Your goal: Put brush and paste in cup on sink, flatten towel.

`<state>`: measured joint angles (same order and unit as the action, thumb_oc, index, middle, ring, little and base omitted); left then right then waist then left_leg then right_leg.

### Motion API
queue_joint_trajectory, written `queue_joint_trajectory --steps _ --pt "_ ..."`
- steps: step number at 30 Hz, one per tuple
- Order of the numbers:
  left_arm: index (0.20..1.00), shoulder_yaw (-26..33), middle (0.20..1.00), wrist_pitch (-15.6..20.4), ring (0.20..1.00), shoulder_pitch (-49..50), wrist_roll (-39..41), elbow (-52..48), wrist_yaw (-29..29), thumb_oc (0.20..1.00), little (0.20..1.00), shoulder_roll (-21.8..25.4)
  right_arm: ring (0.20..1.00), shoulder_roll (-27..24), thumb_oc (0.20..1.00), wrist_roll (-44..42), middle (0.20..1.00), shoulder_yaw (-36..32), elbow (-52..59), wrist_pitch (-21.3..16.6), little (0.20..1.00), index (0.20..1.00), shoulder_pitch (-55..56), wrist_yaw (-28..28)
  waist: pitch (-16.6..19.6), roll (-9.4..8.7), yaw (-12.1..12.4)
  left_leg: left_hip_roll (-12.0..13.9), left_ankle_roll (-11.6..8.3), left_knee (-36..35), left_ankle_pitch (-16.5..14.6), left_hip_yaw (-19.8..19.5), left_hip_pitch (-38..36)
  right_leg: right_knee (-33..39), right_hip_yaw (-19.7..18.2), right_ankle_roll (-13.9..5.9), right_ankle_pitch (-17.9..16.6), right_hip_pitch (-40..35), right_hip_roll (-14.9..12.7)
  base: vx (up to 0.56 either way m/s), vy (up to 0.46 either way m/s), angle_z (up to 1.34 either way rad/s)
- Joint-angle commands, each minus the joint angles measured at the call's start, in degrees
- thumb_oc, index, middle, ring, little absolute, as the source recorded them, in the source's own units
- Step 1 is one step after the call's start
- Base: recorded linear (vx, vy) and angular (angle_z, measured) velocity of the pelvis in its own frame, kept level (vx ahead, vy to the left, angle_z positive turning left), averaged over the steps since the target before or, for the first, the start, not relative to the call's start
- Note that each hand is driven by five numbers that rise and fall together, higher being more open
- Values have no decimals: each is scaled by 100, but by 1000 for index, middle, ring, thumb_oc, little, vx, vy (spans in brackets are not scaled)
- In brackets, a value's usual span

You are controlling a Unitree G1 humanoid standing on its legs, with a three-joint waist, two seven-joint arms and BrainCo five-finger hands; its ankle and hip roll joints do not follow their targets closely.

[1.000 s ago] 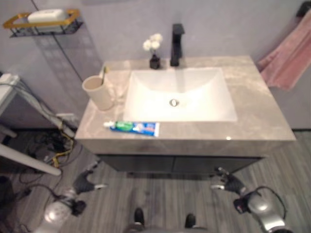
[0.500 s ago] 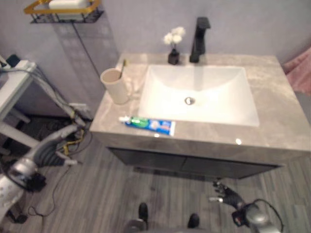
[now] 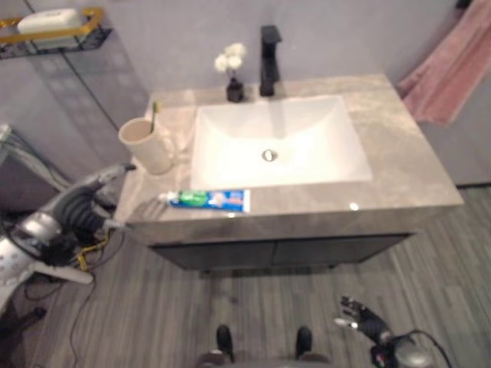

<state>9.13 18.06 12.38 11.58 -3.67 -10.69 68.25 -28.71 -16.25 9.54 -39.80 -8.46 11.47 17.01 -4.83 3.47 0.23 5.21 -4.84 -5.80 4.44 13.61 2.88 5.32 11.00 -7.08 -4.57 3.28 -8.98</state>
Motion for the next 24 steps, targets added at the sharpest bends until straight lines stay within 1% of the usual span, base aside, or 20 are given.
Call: queue_joint_trajectory --steps 1,4,7,12,16,18,19,20,22,24 --pt "1000 68 1000 74 1000 -431 276 228 -108 1000 1000 366 1000 74 1000 -139 1000 82 14 -113 1000 1000 -33 88 55 -227 1 140 20 80 -443 -147 -131 -32 31 -387 -450 226 -555 1 -14 -11" --pt "1000 -119 1000 52 1000 -526 291 262 -213 1000 1000 389 1000 99 1000 -54 1000 106 -228 -107 1000 1000 -90 26 69 -216 -29 152 13 80 -443 -119 -152 -32 8 -380 -430 230 -542 1 -17 -5" --pt "1000 -355 1000 29 1000 -687 196 204 -286 1000 1000 468 1000 101 1000 -81 1000 93 -218 -93 1000 1000 -110 4 60 -205 -68 164 7 80 -446 -91 -171 -32 -5 -376 -418 224 -535 -3 -13 -6" --pt "1000 -792 1000 34 1000 -983 105 274 -349 1000 1000 446 1000 83 1000 -58 1000 100 -222 -103 1000 1000 -113 -16 53 -187 -119 166 -5 80 -439 -75 -171 -32 -16 -381 -408 237 -527 -6 -11 -4" --pt "1000 -1809 1000 50 1000 -1762 -264 726 -348 1000 1000 262 1000 48 1000 15 1000 239 -222 -96 1000 1000 -210 -28 58 -186 -222 184 -22 80 -437 -38 -186 -32 -57 -361 -392 223 -503 4 -10 -3" --pt "1000 -1912 1000 50 1000 -1856 -314 812 -315 1000 1000 226 1000 42 1000 22 1000 251 -178 -95 1000 1000 -202 -19 59 -186 -227 188 -24 80 -436 -34 -191 -32 -56 -359 -388 219 -499 5 -10 -6" --pt "959 -2013 959 50 959 -1937 -396 934 -277 959 959 170 1000 22 1000 38 1000 285 -139 -102 1000 1000 -196 -17 55 -188 -254 192 -25 80 -436 -27 -194 -32 -61 -356 -390 224 -496 0 0 0" --pt "947 -2111 947 45 947 -2036 -456 1008 -247 947 947 134 1000 8 1000 54 1000 290 -129 -106 1000 1000 -200 -28 55 -187 -261 195 -25 80 -436 -22 -191 -32 -65 -354 -386 230 -496 0 0 0" --pt "947 -2207 947 47 947 -2125 -526 1093 -225 947 947 107 1000 1 1000 68 1000 286 -136 -102 1000 1000 -206 -30 62 -186 -260 197 -25 80 -437 -13 -182 -32 -77 -354 -388 245 -492 0 0 0" --pt "944 -2310 944 62 944 -2248 -771 1223 -147 944 944 82 1000 -36 1000 141 1000 296 -116 -102 1000 1000 -208 -49 61 -195 -289 205 -29 80 -431 20 -168 -32 -111 -355 -396 290 -475 5 -7 -4"
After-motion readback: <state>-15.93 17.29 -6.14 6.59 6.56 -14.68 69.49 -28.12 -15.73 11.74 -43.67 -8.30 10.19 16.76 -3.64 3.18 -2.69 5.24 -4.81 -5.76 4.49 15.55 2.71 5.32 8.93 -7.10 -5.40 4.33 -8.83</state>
